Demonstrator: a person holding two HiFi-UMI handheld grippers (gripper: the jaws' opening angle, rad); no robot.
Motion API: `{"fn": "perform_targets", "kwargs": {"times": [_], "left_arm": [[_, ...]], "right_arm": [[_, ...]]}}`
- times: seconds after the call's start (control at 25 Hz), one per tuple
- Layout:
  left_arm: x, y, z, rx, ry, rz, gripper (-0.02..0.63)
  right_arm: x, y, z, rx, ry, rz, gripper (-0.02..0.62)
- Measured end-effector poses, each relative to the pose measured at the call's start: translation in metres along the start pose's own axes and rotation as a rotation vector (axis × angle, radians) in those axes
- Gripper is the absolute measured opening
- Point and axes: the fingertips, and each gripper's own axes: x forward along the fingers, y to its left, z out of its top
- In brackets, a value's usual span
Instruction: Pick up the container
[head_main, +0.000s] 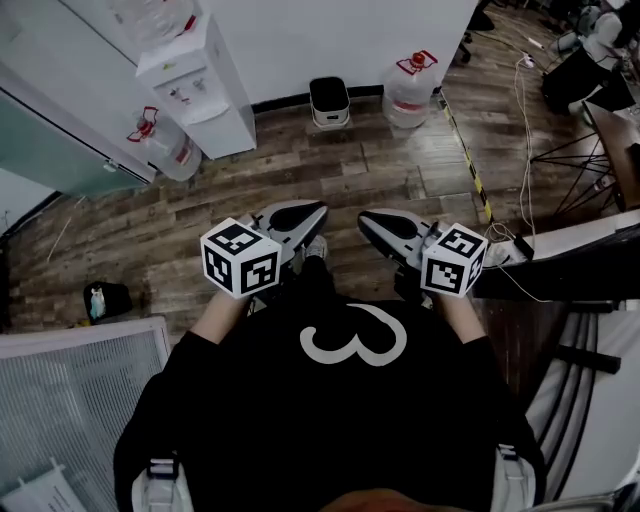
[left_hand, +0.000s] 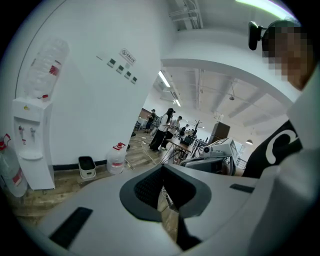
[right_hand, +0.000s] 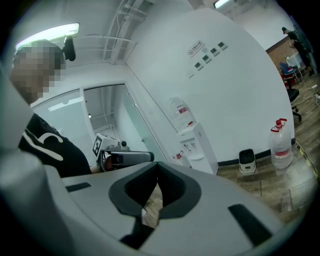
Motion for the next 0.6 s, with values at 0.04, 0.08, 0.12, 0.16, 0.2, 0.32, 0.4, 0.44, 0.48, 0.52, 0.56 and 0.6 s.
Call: {"fn": "perform_targets", "kwargs": {"times": [0.04, 0.08, 0.12, 0.16, 0.2, 0.32, 0.4, 0.44, 0.48, 0.52, 0.56, 0.6], "left_arm": [[0.005, 0.016, 0.005, -0.012, 0.006, 0.003, 0.016], [0.011, 0.034, 0.011, -0.024, 0.014, 0.004, 0.016], [0.018, 0.052, 0.017, -0.034, 0.022, 0.004, 0.016], [0.024, 0.07, 0.023, -0.042, 0.031, 0.004, 0.015], [0.031, 0.088, 0.03, -0.048, 0.042, 0.004, 0.015], [0.047, 0.144, 0.047, -0.066, 0.073, 0.009, 0.016], [0.057, 0.182, 0.058, -0.087, 0.089, 0.013, 0.016], [0.062, 0.201, 0.062, -0.099, 0.096, 0.015, 0.016], [0.068, 0.218, 0.067, -0.109, 0.102, 0.014, 0.016], [0.073, 0.234, 0.071, -0.117, 0.108, 0.012, 0.015], [0.078, 0.249, 0.075, -0.123, 0.115, 0.008, 0.017], [0.083, 0.263, 0.078, -0.127, 0.122, 0.003, 0.016]], "right_arm": [[0.012, -0.012, 0.006, 0.012, 0.006, -0.001, 0.025], [0.024, -0.026, 0.013, 0.025, 0.01, -0.002, 0.025], [0.038, -0.04, 0.02, 0.04, 0.015, -0.004, 0.025], [0.051, -0.055, 0.028, 0.056, 0.022, -0.008, 0.025], [0.065, -0.069, 0.035, 0.071, 0.03, -0.014, 0.025], [0.106, -0.111, 0.053, 0.112, 0.06, -0.028, 0.025], [0.133, -0.14, 0.065, 0.138, 0.078, -0.043, 0.025], [0.146, -0.155, 0.07, 0.151, 0.084, -0.05, 0.025], [0.158, -0.168, 0.076, 0.164, 0.088, -0.056, 0.025], [0.169, -0.181, 0.081, 0.174, 0.09, -0.061, 0.025], [0.18, -0.193, 0.086, 0.182, 0.093, -0.068, 0.025], [0.189, -0.203, 0.091, 0.187, 0.098, -0.076, 0.025]]}}
